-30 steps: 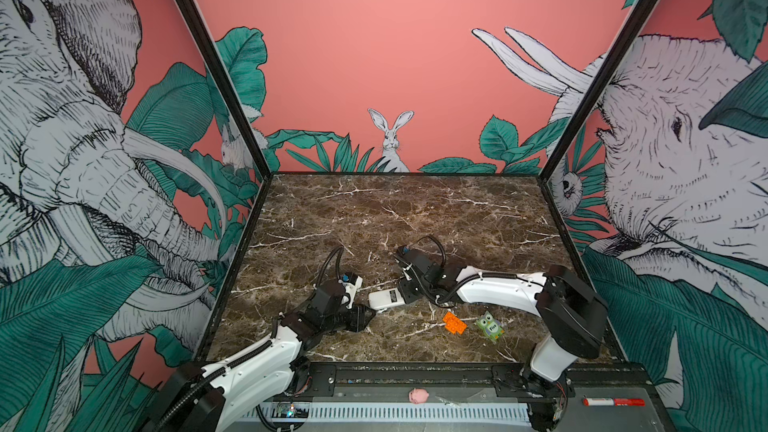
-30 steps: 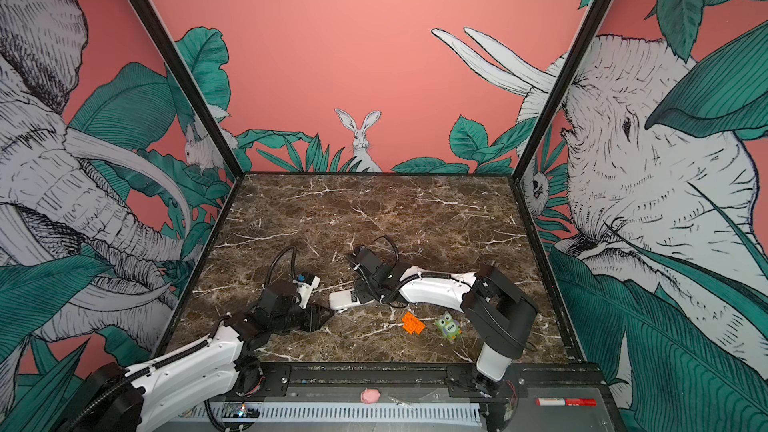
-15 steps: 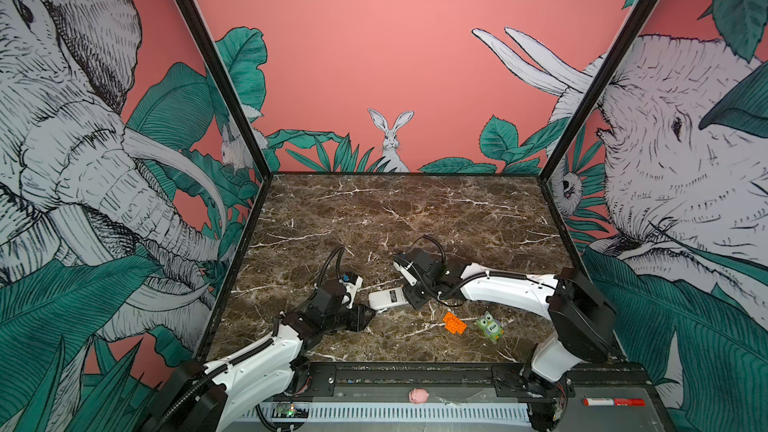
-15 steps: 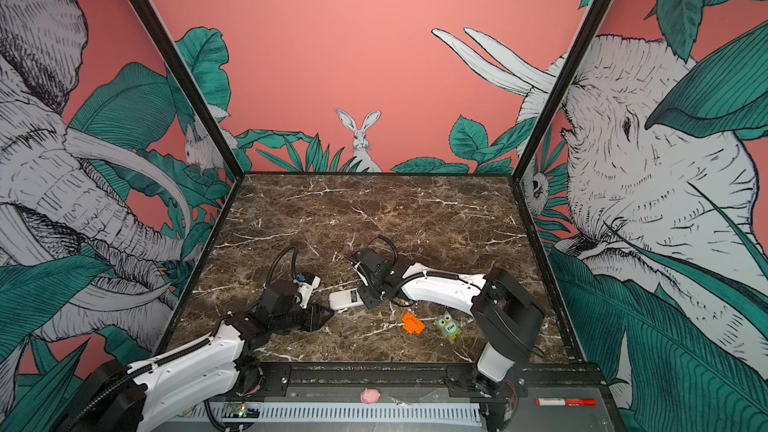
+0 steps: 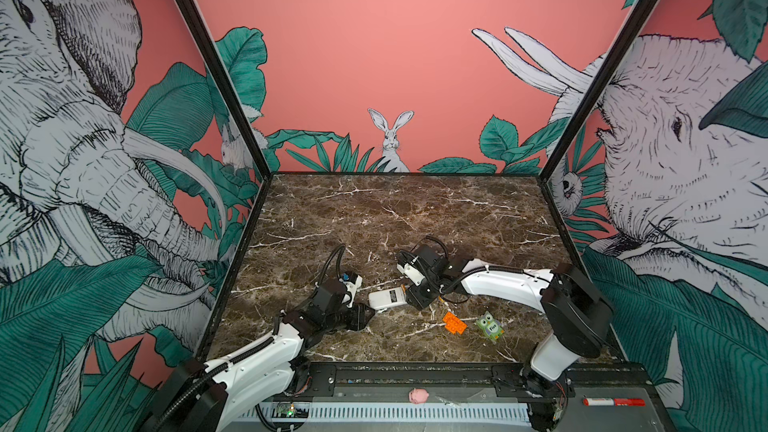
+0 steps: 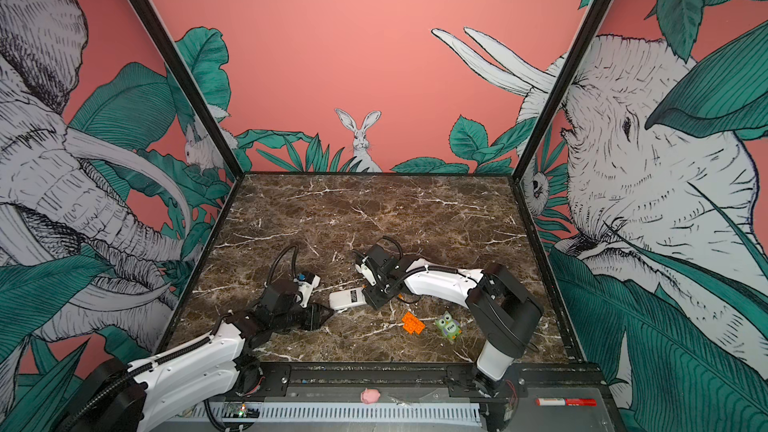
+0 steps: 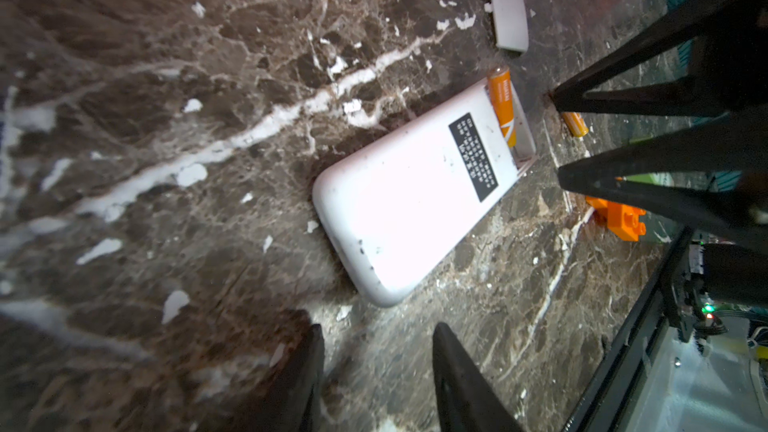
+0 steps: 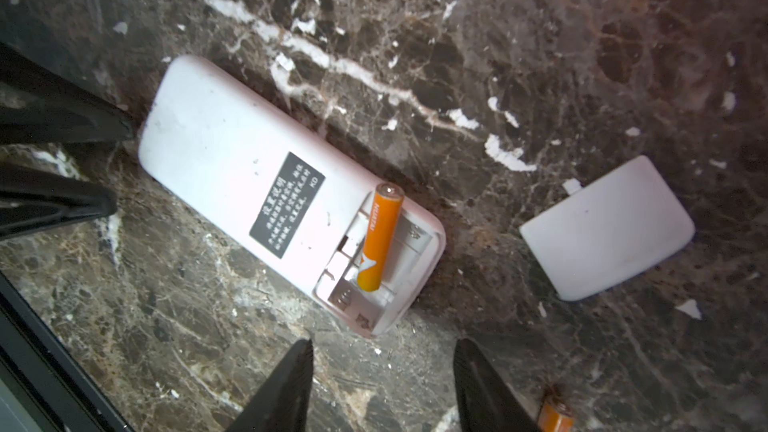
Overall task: Load the batteries into the remote control
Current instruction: 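Lift the open right gripper away from the seated orange battery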
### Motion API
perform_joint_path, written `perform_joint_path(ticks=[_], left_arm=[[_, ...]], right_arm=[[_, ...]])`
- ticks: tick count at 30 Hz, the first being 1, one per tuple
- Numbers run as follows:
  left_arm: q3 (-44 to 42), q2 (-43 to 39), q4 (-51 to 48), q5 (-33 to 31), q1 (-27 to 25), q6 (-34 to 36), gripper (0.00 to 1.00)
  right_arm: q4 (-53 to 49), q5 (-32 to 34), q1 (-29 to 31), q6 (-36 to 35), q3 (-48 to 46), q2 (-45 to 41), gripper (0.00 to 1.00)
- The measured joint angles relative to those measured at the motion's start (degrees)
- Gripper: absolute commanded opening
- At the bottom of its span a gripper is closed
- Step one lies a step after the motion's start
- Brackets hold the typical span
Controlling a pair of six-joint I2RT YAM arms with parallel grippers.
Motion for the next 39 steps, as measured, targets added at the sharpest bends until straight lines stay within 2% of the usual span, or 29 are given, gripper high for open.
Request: perform_joint_path(ticks=[16,39], left_arm=[[0.42,0.57,-0.2,-0.35,0.0,-0.04,0.45],[0.42,0.57,-0.24,-0.96,0.0,-0.04,0.44]], right_arm=[[3.45,-6.05,-0.13,-1.99,-3.52,0.98,0.62],[6.05,-7.76,-0.11,-4.59,-1.57,3.63,0.6]])
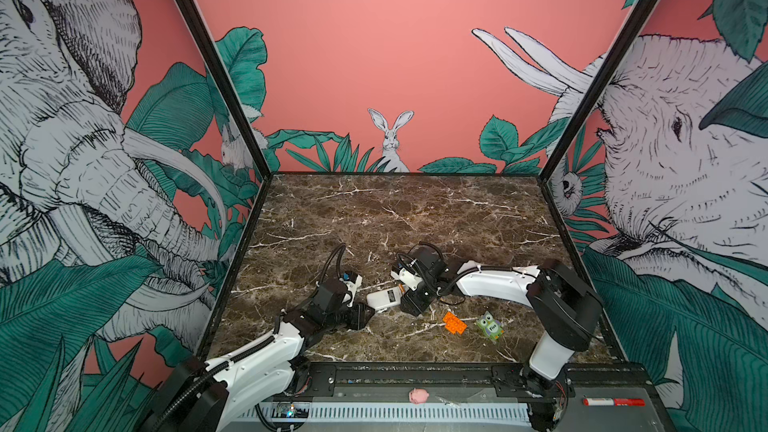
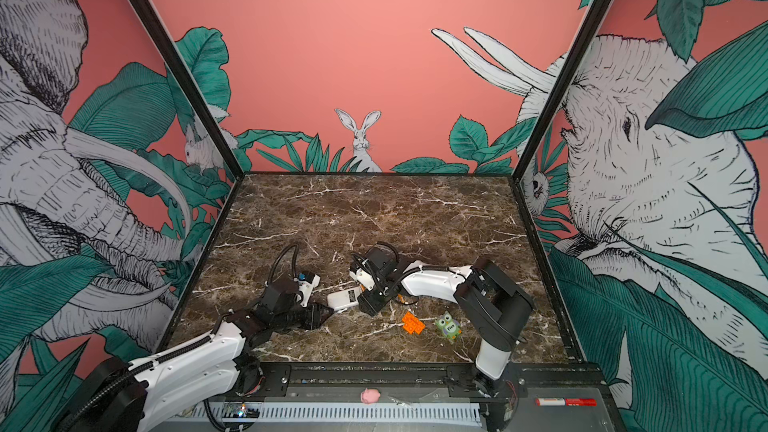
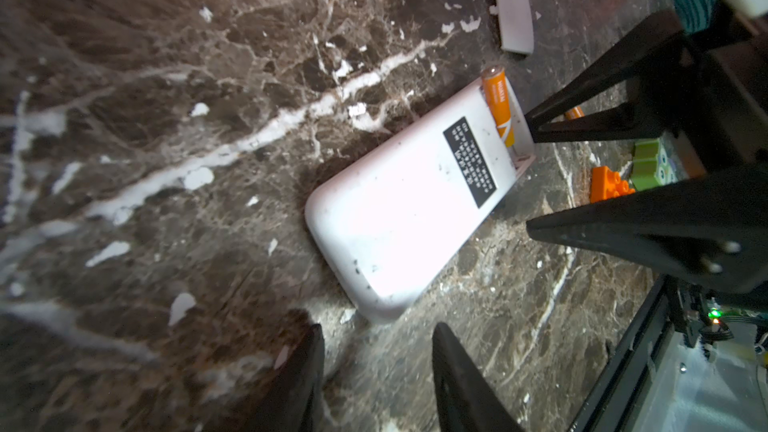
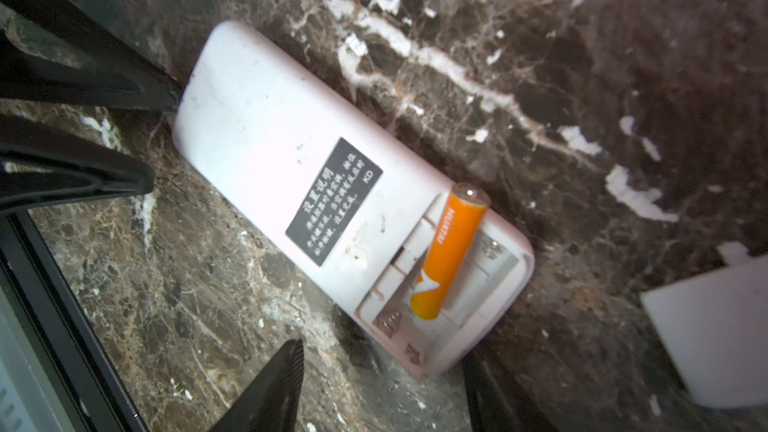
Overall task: Load the batteries into the remote control
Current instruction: 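Lift the open right gripper away from the seated orange battery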
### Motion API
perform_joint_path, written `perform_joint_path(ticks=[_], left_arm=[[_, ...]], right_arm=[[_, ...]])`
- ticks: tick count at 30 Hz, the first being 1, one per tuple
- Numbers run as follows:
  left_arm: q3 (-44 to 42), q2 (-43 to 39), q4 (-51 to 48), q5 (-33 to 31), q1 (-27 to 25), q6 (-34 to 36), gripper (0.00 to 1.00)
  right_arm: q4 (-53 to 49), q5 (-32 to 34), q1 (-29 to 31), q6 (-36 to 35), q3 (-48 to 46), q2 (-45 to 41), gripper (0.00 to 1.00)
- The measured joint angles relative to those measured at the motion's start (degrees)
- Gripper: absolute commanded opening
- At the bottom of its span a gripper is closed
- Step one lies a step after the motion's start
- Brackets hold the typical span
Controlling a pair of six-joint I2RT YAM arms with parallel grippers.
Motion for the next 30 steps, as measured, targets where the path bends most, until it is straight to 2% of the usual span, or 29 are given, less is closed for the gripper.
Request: perform_joint_path(ticks=[8,19,30], left_arm=[[0.72,1.11,0.0,-0.26,0.0,0.0,0.44],[2.08,1.49,-2.25,-4.22,0.02,0.5,0.44],[3.63,3.06,-3.48,-6.8,0.02,1.07,0.45]], right_arm=[[1.62,0.02,1.95,0.44,0.0,0.44,0.59],[1.95,0.44,4.72,3.04,0.0,0.44,0.58],[-2.56,1.27,6.99,2.51,0.26,-1.2,0.58]])
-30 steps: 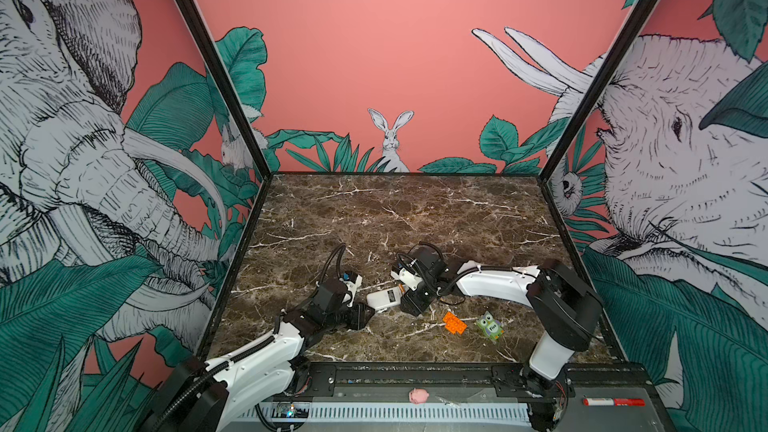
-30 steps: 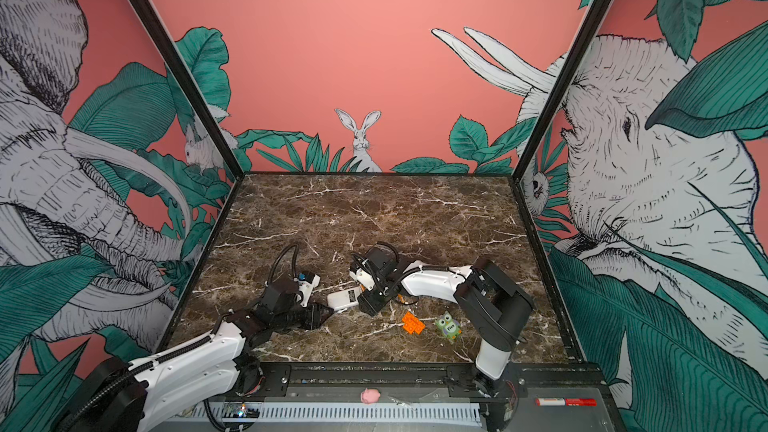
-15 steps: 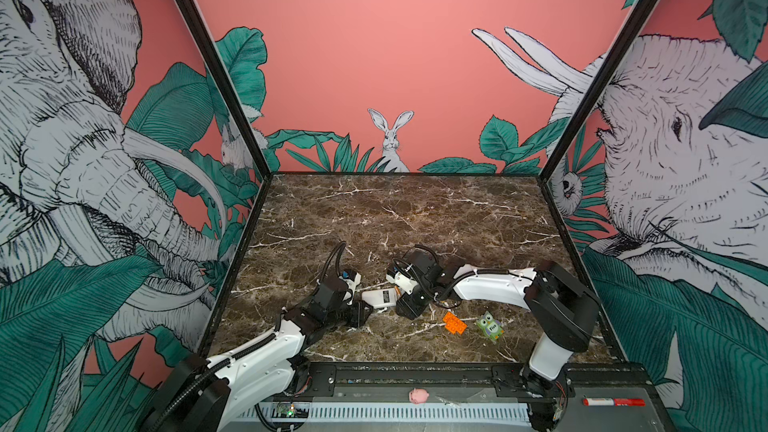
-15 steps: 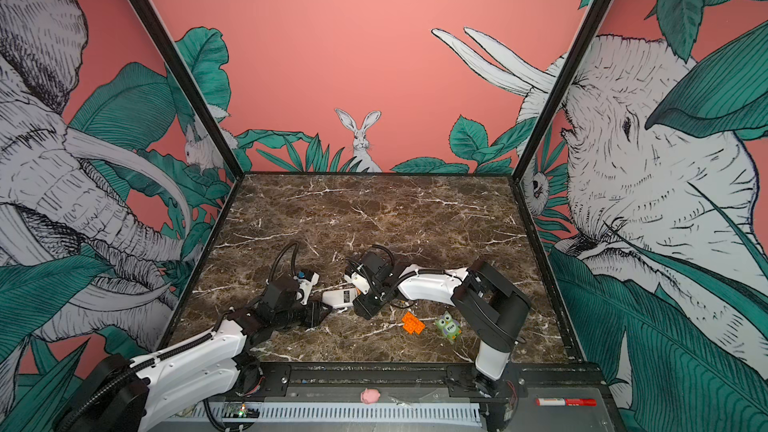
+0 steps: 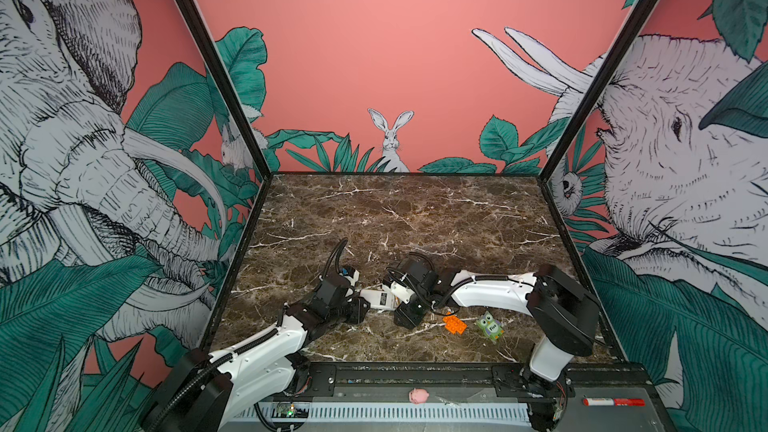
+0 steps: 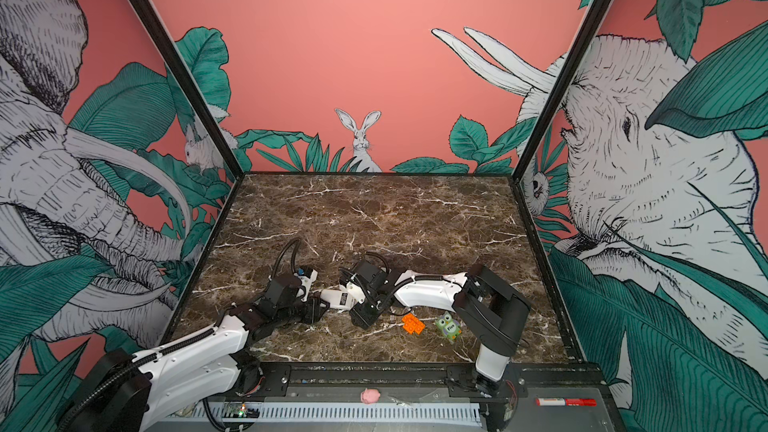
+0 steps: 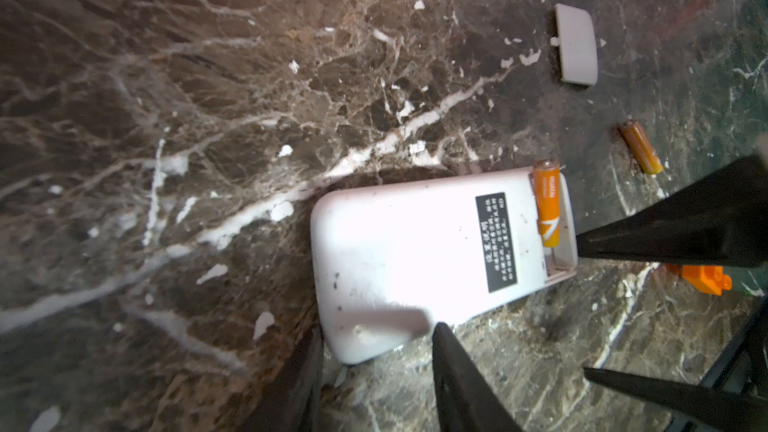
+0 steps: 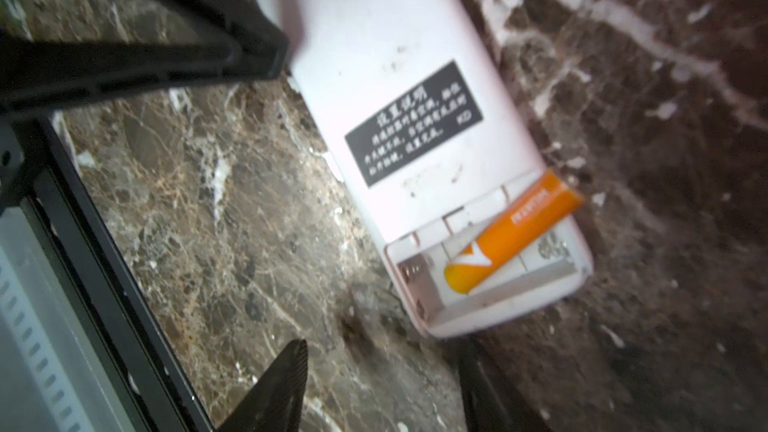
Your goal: Load the batteries into the remote control
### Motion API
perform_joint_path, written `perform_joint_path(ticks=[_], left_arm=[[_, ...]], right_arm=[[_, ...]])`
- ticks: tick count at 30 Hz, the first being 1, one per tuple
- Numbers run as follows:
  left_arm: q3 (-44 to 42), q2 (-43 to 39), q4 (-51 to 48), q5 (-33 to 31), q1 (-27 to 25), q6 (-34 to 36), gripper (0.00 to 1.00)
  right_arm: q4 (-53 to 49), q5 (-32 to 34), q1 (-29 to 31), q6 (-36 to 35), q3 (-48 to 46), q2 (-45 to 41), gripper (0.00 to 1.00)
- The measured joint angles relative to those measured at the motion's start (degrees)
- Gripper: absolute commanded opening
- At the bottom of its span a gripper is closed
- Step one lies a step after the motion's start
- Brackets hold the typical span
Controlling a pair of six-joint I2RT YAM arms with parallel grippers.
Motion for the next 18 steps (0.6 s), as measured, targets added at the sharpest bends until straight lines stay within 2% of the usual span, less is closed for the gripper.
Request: perform_joint_path(ticks=[4,9,18], left_arm=[[0.0,0.0,0.0,-0.07,0.0,0.09,0.44],[0.02,0.02,0.0,-0.02,0.0,0.33,0.44],[0.11,0.28,0.07,0.44,0.0,0.5,0.44]], right_arm=[[-5.66,1.92,-0.98,-4.26,0.92,-2.86,0.58],[-9.92,2.69,-5.73,-13.64,3.74,-4.81,0.59],[-14.38,-0.04,-9.35,-39.12,12.13,-3.72,0.58]])
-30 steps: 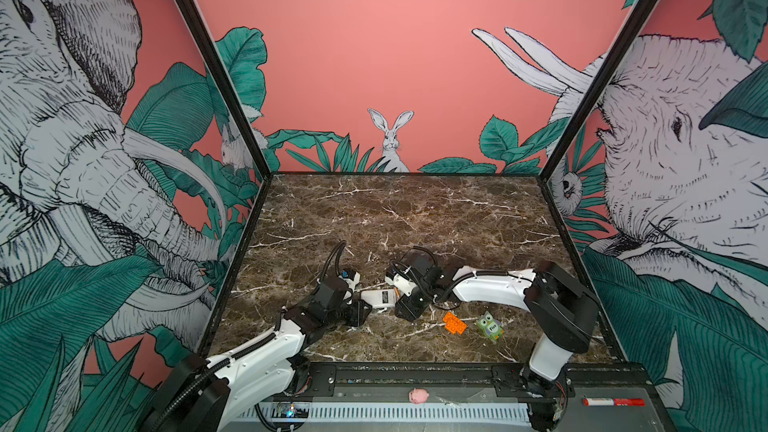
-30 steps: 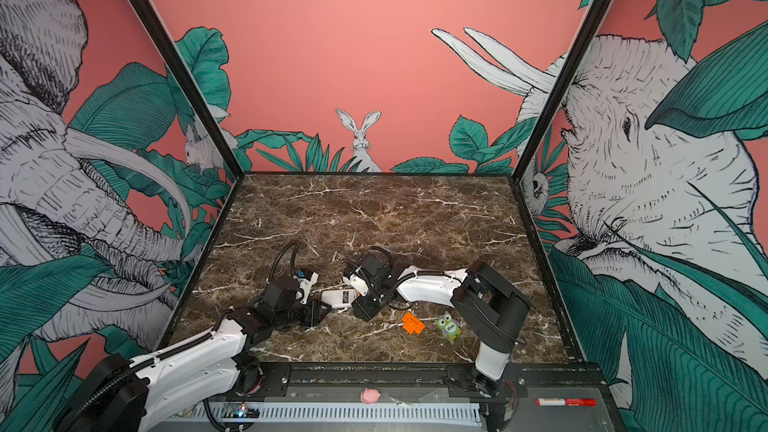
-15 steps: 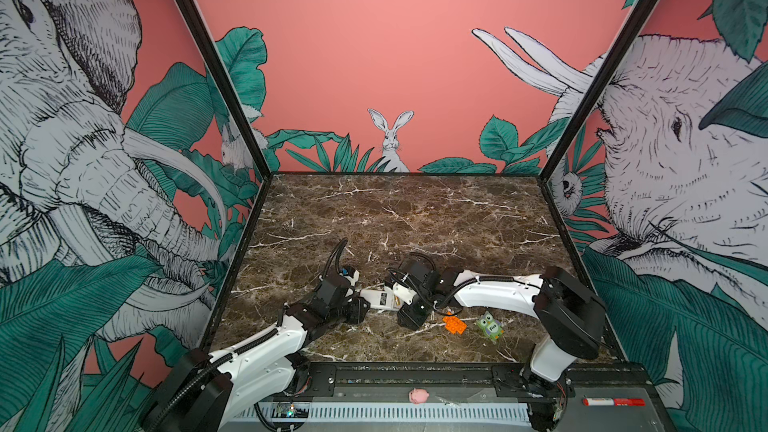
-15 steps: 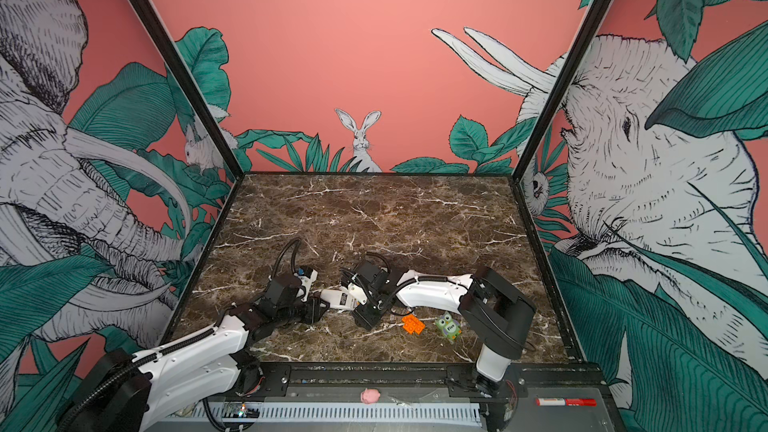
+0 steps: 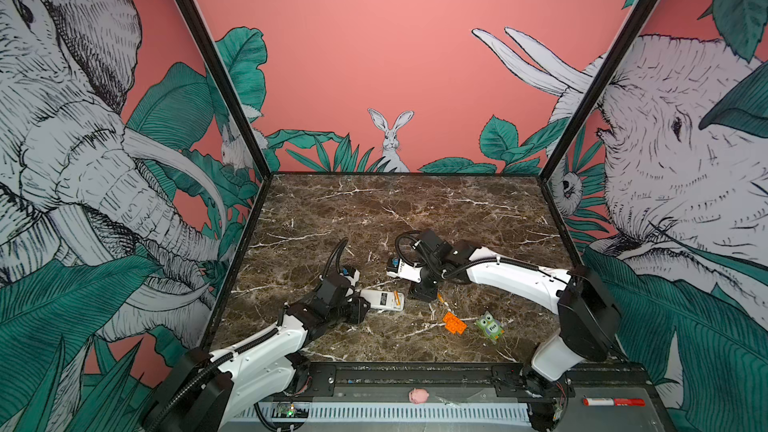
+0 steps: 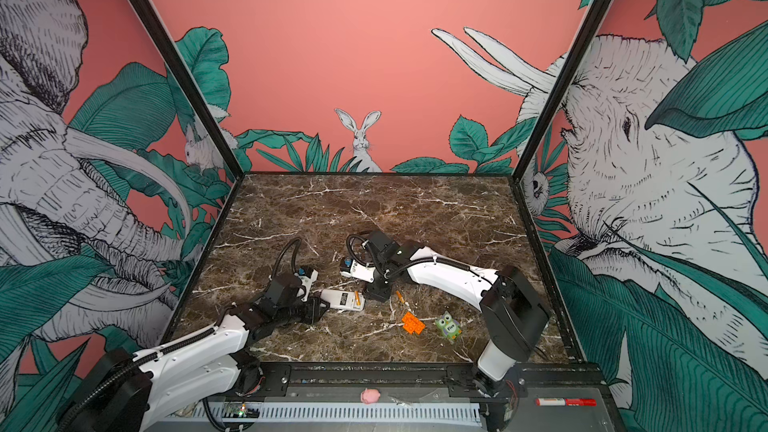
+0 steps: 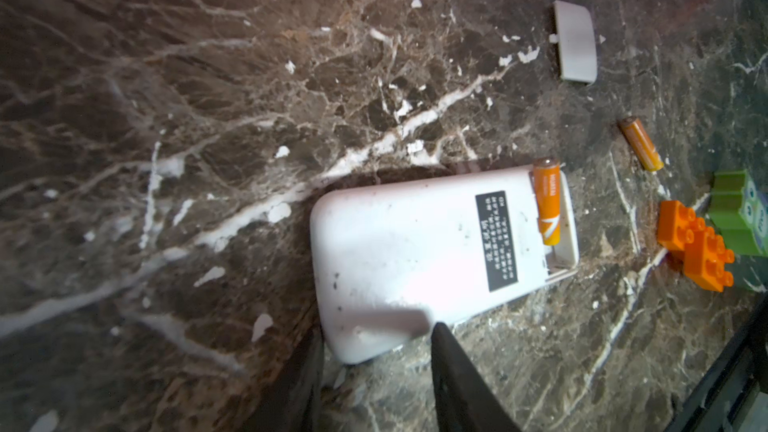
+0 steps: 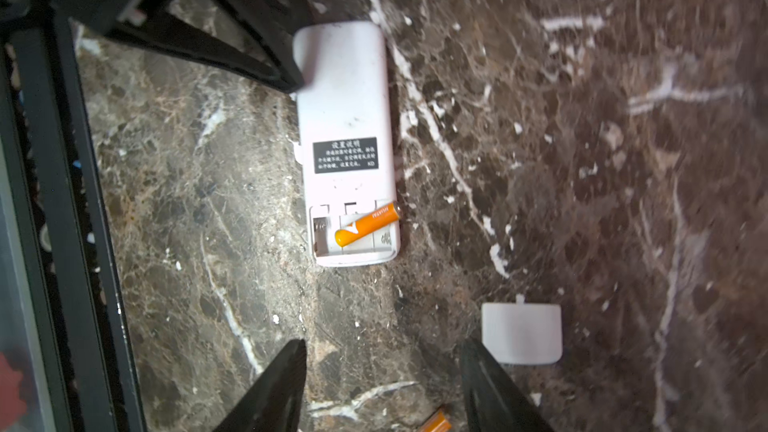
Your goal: Load the batteries into the remote control
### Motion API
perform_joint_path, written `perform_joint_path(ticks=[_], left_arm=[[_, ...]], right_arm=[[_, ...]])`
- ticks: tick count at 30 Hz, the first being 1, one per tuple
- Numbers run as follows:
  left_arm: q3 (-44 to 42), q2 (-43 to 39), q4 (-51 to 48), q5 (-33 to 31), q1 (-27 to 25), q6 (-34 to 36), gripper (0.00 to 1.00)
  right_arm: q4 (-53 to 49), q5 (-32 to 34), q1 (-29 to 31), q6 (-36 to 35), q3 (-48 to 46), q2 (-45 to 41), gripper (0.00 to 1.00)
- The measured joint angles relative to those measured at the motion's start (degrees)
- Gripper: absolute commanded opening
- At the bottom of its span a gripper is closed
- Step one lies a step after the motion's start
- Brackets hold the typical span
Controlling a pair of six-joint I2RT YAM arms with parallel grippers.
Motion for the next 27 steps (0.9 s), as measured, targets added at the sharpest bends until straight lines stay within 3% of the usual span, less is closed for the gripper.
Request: perform_joint_path(ticks=[5,11,27], left_arm=[[0.0,0.04,0.02,0.61,0.17,-0.04,0.43],[0.0,0.04,0.0,1.27,0.5,-0.24,0.43],[-0.2,-1.07,-0.09,2.75,1.42,-1.64,0.41]], right_arm=[[-2.8,-1.77,-1.53,-11.21,6.8,5.75,0.58],[-3.67,-3.5,-1.77,-19.3,8.59,8.87,0.57],[0.5,-3.72,0.81,-26.53,6.67,12.07,0.53]])
